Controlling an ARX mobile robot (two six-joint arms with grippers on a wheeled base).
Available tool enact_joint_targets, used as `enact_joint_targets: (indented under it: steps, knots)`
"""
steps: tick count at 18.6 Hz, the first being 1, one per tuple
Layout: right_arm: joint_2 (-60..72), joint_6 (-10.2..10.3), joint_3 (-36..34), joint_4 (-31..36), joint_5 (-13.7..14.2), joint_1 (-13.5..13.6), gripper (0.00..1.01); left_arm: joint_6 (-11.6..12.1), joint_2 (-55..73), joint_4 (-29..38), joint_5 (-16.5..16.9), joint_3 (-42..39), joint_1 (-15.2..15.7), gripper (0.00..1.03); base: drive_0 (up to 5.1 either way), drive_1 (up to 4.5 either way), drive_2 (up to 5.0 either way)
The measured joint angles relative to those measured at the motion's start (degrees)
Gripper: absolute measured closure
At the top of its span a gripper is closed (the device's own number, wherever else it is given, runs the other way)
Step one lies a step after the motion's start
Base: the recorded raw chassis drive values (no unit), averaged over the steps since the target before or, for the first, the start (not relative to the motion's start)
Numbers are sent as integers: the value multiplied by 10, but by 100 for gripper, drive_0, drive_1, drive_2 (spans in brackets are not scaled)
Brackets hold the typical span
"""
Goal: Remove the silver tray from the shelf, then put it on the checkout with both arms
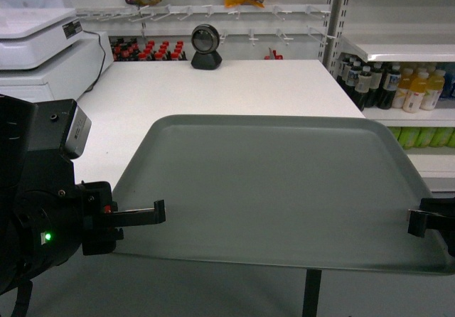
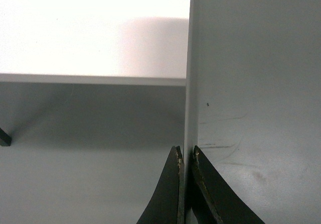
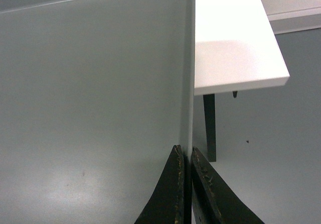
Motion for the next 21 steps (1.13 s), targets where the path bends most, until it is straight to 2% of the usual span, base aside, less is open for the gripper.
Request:
enact_joint_targets:
  steps: [6, 21]
  knots:
    - [0, 0, 0, 0, 0, 0, 99, 0, 0, -1, 0, 0, 0, 100, -264, 461, -242]
    - [1, 0, 2, 1, 0, 0, 99, 0, 1, 0, -2, 1, -1, 100, -26, 403, -455]
